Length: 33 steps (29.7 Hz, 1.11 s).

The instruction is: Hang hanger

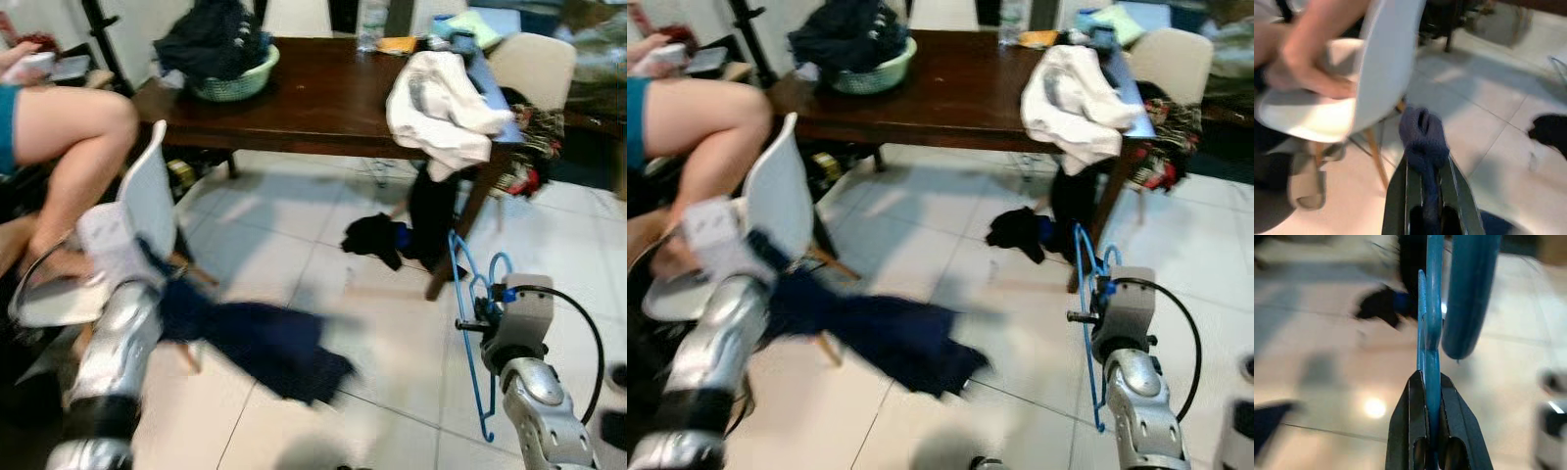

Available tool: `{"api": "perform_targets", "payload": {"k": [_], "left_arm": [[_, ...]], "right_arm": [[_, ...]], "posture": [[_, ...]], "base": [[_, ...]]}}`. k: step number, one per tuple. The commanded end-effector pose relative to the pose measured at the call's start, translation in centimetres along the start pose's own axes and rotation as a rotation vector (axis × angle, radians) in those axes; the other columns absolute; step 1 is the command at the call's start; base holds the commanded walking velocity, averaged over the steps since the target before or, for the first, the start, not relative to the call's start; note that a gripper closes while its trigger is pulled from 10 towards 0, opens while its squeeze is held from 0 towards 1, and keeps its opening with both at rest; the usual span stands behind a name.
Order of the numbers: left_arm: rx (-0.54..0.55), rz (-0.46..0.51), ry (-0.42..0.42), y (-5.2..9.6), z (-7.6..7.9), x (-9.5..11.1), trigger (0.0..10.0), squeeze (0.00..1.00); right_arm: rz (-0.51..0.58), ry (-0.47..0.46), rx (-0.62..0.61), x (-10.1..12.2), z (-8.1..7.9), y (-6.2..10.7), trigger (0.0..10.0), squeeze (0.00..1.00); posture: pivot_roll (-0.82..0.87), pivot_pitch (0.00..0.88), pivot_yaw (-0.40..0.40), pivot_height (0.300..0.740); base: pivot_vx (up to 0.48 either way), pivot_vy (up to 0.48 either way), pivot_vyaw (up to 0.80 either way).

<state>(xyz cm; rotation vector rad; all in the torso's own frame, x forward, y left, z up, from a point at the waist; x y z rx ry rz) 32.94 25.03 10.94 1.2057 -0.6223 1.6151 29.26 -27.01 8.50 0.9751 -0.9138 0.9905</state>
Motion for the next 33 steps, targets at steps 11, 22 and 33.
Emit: {"api": "perform_targets", "payload": {"k": [11, 22, 33], "left_arm": [[-0.218, -0.106, 0.058, -0.6, 3.7, -1.7, 10.0, 0.0], [-0.495, -0.286, 0.008, -0.1, 6.3, -3.7, 10.0, 0.0], [-0.58, -0.358, 0.037, -0.2, 6.7, -4.4, 10.0, 0.0]], "right_arm": [[-0.048, -0.016, -0.005, -0.8, 0.0, -0.1, 10.0, 0.0], [-0.052, -0.108, 0.073, -1.1, -1.5, 2.0, 10.0, 0.0], [-0.021, -0.047, 0.157, -0.6, -2.5, 1.6, 10.0, 0.0]], "posture": [[0.01, 0.207, -0.003, 0.74], [0.0, 0.222, -0.002, 0.74], [0.01, 0.211, -0.014, 0.74]], "base": [[0.0, 0.0, -0.78], [0.0, 0.0, -0.77], [0.0, 0.0, -0.77]]}}
Point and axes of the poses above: a point about 5 cm out from each wrist's last joint towards the gripper, its own y axis pointing back from the gripper into the wrist, its own x axis along the axis of the wrist's last joint, z = x × y, the point moved 2 cm from there along -y, pointing out of the wrist towards the gripper, and after that the axes turned 13 degrees about y, right-handed, at the moved point
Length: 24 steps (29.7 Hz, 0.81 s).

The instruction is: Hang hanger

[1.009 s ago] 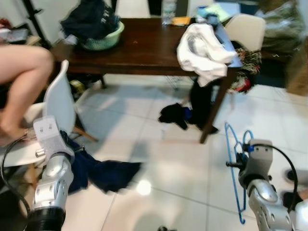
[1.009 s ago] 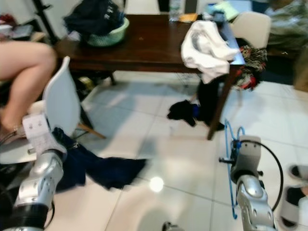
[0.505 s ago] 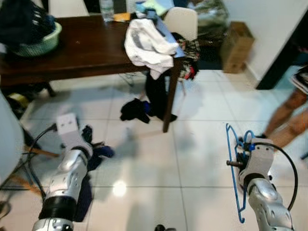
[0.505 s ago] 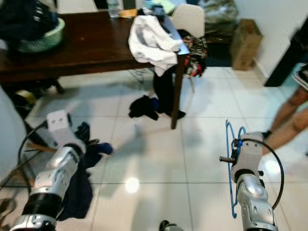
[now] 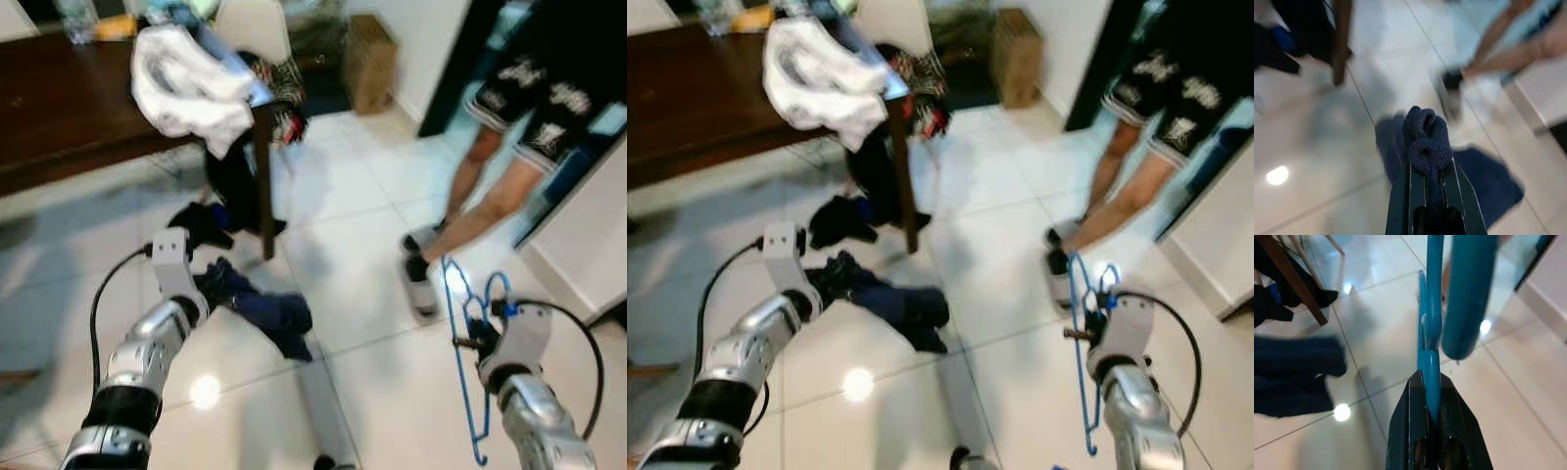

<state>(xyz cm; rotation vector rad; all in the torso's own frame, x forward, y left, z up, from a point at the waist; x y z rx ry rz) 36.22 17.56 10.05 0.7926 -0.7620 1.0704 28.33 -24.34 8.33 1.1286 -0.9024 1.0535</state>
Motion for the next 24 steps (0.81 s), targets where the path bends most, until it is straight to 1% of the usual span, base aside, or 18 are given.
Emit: {"api": "perform_targets", "payload": {"k": [1, 11, 13, 17, 24], "left_arm": [[0.003, -0.027, 0.012, 0.18, -0.47, -0.51, 10.0, 0.0], [-0.037, -0.05, 0.036, -0.15, -0.43, -0.75, 10.0, 0.0], [-0.077, -0.082, 0.047, -0.28, -0.22, -1.03, 10.0, 0.0], [-0.103, -0.103, 0.047, -0.37, -0.08, -1.22, 10.0, 0.0], [-0.115, -0.115, 0.048, -0.44, 0.0, -1.29, 10.0, 0.0]], "right_arm": [[-0.031, 0.007, 0.009, -0.86, -0.05, 0.09, 10.0, 0.0], [-0.061, -0.005, 0.049, -1.1, -0.14, 0.08, 10.0, 0.0], [-0.064, -0.013, 0.074, -1.24, -0.27, -0.03, 10.0, 0.0], [-0.066, -0.017, 0.103, -1.3, -0.42, -0.11, 10.0, 0.0], [-0.067, -0.018, 0.121, -1.29, -0.47, -0.15, 10.0, 0.0]], "posture": [[0.01, 0.211, -0.014, 0.74], [0.01, 0.194, -0.017, 0.74], [0.0, 0.19, -0.017, 0.74], [0.01, 0.191, -0.016, 0.74], [0.0, 0.201, -0.016, 0.74]], "base": [[0.0, 0.0, -0.77], [0.0, 0.0, -0.77], [0.0, 0.0, -0.77], [0.0, 0.0, -0.77], [0.0, 0.0, -0.77]]}}
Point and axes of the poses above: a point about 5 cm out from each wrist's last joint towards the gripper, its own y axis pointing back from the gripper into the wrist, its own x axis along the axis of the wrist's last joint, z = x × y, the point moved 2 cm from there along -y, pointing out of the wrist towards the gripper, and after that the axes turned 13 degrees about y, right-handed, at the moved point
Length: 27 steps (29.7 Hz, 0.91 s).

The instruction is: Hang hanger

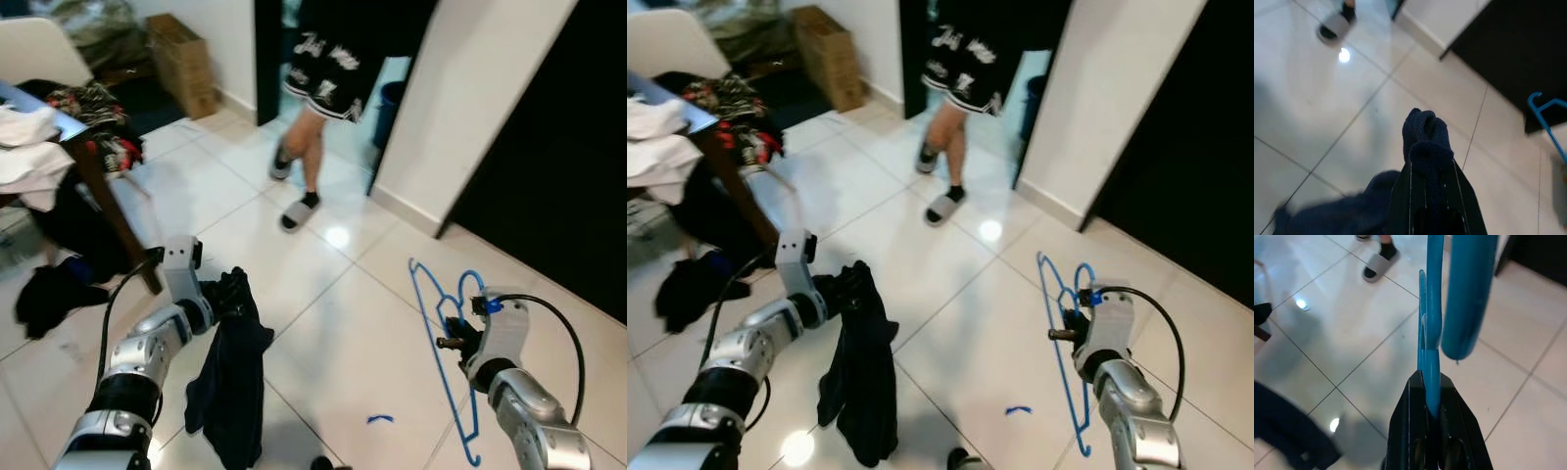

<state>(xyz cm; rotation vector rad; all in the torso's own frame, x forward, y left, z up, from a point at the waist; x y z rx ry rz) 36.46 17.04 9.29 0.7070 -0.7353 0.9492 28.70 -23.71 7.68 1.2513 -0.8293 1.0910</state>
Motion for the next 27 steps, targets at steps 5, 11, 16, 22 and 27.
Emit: {"api": "perform_targets", "payload": {"k": [5, 11, 16, 22, 27], "left_arm": [[-0.011, -0.022, 0.014, 0.03, -0.15, -0.46, 10.0, 0.0], [-0.014, -0.028, 0.016, -0.01, -0.24, -0.44, 10.0, 0.0], [-0.018, -0.035, 0.015, -0.13, -0.27, -0.43, 10.0, 0.0], [-0.02, -0.043, 0.009, -0.27, -0.19, -0.44, 10.0, 0.0], [-0.022, -0.047, 0.004, -0.38, -0.13, -0.45, 10.0, 0.0]], "right_arm": [[-0.03, -0.011, 0.0, -0.88, 0.14, 0.28, 10.0, 0.0], [-0.028, -0.01, 0.01, -0.87, 0.04, 0.19, 10.0, 0.0], [-0.027, -0.009, 0.023, -0.83, 0.0, 0.05, 10.0, 0.0], [-0.026, -0.009, 0.027, -0.78, 0.0, -0.02, 10.0, 0.0], [-0.024, -0.006, 0.027, -0.75, 0.03, -0.07, 10.0, 0.0]], "posture": [[0.01, 0.205, -0.017, 0.74], [0.01, 0.207, -0.017, 0.74], [0.01, 0.208, -0.015, 0.74], [0.01, 0.208, -0.013, 0.74], [0.01, 0.204, -0.01, 0.74]], "base": [[0.0, 0.0, -0.77], [0.0, 0.0, -0.77], [0.0, 0.0, -0.77], [0.0, 0.0, -0.77], [0.0, 0.0, -0.77]]}}
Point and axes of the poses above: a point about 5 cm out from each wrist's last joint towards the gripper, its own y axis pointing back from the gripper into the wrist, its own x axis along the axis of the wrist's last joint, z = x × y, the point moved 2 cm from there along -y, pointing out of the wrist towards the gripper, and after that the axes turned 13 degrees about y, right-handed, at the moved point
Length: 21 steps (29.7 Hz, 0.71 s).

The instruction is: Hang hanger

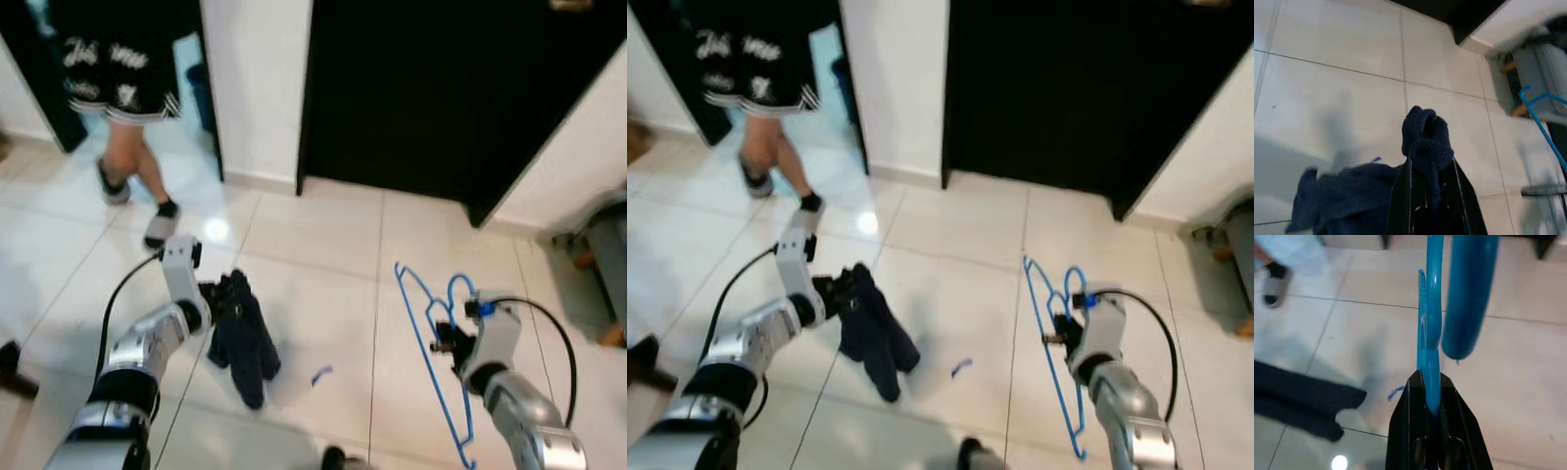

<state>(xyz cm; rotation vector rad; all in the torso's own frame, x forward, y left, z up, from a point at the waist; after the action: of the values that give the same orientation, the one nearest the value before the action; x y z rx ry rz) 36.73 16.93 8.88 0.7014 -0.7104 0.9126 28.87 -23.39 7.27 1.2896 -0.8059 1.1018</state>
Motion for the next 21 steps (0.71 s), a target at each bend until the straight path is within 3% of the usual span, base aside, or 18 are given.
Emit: {"api": "perform_targets", "payload": {"k": [1, 21], "left_arm": [[-0.015, -0.013, -0.017, -0.07, 0.14, -0.2, 10.0, 0.0], [-0.043, -0.049, -0.067, -0.35, 0.57, -0.41, 10.0, 0.0]], "right_arm": [[-0.013, -0.002, -0.013, -0.46, 0.39, 0.23, 10.0, 0.0], [-0.002, 0.0, -0.009, -0.26, 0.25, 0.05, 10.0, 0.0]], "posture": [[0.01, 0.204, -0.01, 0.74], [0.0, 0.196, -0.004, 0.74]], "base": [[0.0, 0.0, -0.77], [0.0, 0.0, -0.77]]}}
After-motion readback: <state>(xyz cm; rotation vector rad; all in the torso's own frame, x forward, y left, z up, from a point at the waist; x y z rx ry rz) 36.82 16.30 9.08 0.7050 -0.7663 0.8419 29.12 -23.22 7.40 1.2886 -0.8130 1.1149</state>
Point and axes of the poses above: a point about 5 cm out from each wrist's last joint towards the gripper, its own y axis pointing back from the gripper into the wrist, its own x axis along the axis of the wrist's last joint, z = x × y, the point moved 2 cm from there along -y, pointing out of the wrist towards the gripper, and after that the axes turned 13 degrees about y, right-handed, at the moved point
